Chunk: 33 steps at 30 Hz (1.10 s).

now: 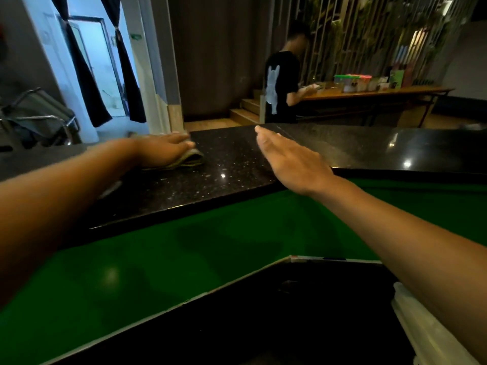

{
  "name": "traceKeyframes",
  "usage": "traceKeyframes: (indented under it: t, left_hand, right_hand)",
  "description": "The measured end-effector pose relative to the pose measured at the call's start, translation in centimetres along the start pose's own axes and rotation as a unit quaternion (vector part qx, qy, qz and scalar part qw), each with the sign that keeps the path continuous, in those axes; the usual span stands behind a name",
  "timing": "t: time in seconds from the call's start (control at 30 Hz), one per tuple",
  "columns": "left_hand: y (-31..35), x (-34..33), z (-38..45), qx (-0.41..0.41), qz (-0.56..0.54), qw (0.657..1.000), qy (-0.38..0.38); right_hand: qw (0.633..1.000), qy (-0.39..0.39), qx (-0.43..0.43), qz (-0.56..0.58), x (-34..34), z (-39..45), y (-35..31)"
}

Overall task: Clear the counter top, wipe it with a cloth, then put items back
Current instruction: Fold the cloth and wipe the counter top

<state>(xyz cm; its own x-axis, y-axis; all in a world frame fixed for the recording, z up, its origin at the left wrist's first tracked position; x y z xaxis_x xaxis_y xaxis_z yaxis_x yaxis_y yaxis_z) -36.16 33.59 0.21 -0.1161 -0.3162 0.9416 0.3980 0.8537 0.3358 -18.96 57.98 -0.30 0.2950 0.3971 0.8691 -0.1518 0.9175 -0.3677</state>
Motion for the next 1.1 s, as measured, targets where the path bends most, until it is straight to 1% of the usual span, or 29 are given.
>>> traceKeyframes:
  t: [0.03,0.07,0.1,0.13,0.17,0.2,0.23,0.27,0.3,0.33,0.4,0.43,0.47,0.53,0.57,0.6,0.63,0.67,0.7,0.73,0.77,0.8,0.87,0.9,0.97,1.03,1.1]
  left_hand:
    - [4.8,0.0,-2.5,-0.041,0.010,0.999,-0.034]
    - [9.2,-0.6,-4.2,-0.063,0.030,0.997,-0.035]
    - [12.5,-1.4,-4.7,-0.107,0.062,0.992,-0.039]
    - [14.6,-2.4,-4.9,-0.132,0.071,0.988,-0.043]
    - [15.8,-3.2,-5.0,-0.148,0.077,0.984,-0.059]
    - [16.9,-3.9,-5.2,-0.152,0.084,0.982,-0.070]
    - [17.4,-4.7,-5.1,-0.149,0.084,0.982,-0.079]
    - [18.0,-4.9,-5.5,-0.159,0.081,0.981,-0.080]
    - [18.3,-4.8,-6.5,-0.180,0.079,0.979,-0.063]
    - [18.1,-4.8,-7.0,-0.189,0.065,0.979,-0.050]
    - [17.1,-4.5,-8.2,-0.199,0.008,0.980,-0.029]
    - [16.6,-4.2,-9.1,-0.195,-0.017,0.981,-0.010]
    - [16.4,-3.9,-10.3,-0.189,-0.036,0.981,0.024]
    - [16.0,-3.5,-12.9,-0.186,-0.040,0.977,0.100]
    - [15.7,-3.6,-14.3,-0.199,-0.020,0.974,0.109]
    - [15.4,-3.8,-15.5,-0.224,0.029,0.969,0.098]
    - [15.0,-4.2,-16.6,-0.249,0.111,0.959,0.076]
    - [14.5,-4.6,-17.4,-0.267,0.211,0.938,0.058]
    - [13.8,-4.9,-17.9,-0.281,0.299,0.910,0.054]
    - [13.3,-5.0,-18.0,-0.291,0.352,0.887,0.062]
    - [12.8,-5.1,-18.0,-0.299,0.370,0.876,0.076]
    - [12.7,-4.8,-18.2,-0.305,0.358,0.878,0.090]
    - [12.9,-4.2,-18.8,-0.318,0.293,0.895,0.112]
    - [13.1,-3.8,-19.3,-0.317,0.250,0.907,0.122]
    - [13.5,-2.9,-20.5,-0.302,0.127,0.934,0.145]
    - [13.9,-2.0,-21.8,-0.271,-0.012,0.951,0.152]
    - [14.1,-0.9,-23.1,-0.248,-0.114,0.949,0.158]
  right_hand:
    - [0.998,0.034,-0.003,0.049,0.0,0.1,0.1]
    - [0.990,0.070,-0.009,0.120,0.0,0.2,0.2]
    - [0.972,0.103,-0.018,0.210,0.2,0.5,0.3]
    - [0.945,0.127,-0.034,0.301,0.5,0.8,0.4]
    - [0.916,0.139,-0.057,0.371,1.0,1.0,0.6]
    - [0.896,0.137,-0.081,0.414,1.5,0.9,0.8]
    - [0.885,0.126,-0.101,0.436,2.1,0.6,1.1]
    - [0.884,0.111,-0.113,0.439,2.5,0.1,1.3]
    - [0.894,0.092,-0.115,0.424,2.7,-0.3,1.3]
    - [0.916,0.075,-0.107,0.379,2.8,-0.7,1.2]
    - [0.976,0.034,-0.078,0.201,2.8,-1.5,0.9]
    - [0.992,0.011,-0.066,0.110,2.9,-1.9,0.8]
    - [0.997,-0.012,-0.052,0.051,2.9,-2.2,0.4]
    - [0.999,-0.044,-0.026,0.003,3.1,-2.7,-0.3]
    - [0.998,-0.051,-0.018,-0.013,3.0,-2.8,-0.6]
    - [0.998,-0.052,-0.016,-0.025,2.9,-2.9,-0.8]
    - [0.998,-0.053,-0.017,-0.035,2.9,-2.9,-0.9]
    - [0.997,-0.056,-0.019,-0.041,2.9,-3.0,-0.9]
    - [0.997,-0.061,-0.020,-0.047,3.0,-3.1,-0.9]
    - [0.997,-0.067,-0.020,-0.046,3.2,-3.2,-1.0]
    - [0.996,-0.070,-0.013,-0.046,3.5,-3.4,-1.1]
    - [0.996,-0.075,-0.005,-0.050,3.7,-3.5,-1.1]
    - [0.994,-0.087,0.014,-0.070,4.0,-3.8,-1.2]
    - [0.992,-0.094,0.028,-0.076,4.1,-4.2,-1.1]
    - [0.992,-0.089,0.070,-0.054,4.1,-5.3,-1.0]
    - [0.992,-0.032,0.115,0.041,4.0,-7.4,-1.5]
    - [0.972,0.053,0.150,0.173,3.9,-10.2,-3.1]
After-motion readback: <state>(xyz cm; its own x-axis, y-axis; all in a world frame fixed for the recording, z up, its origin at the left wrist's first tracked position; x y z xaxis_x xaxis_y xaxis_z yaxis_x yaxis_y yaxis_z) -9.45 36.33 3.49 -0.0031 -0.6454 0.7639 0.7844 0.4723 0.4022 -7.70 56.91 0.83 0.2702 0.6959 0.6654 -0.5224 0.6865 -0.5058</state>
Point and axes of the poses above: each hand's wrist, its own z-axis towards the middle knuckle, its own x-axis out of the back of the hand, y = z × x, the point moved 1 cm from there along z, towards the middle knuckle, and after that the axes turned 3 degrees about -z, right-handed, at the moved point
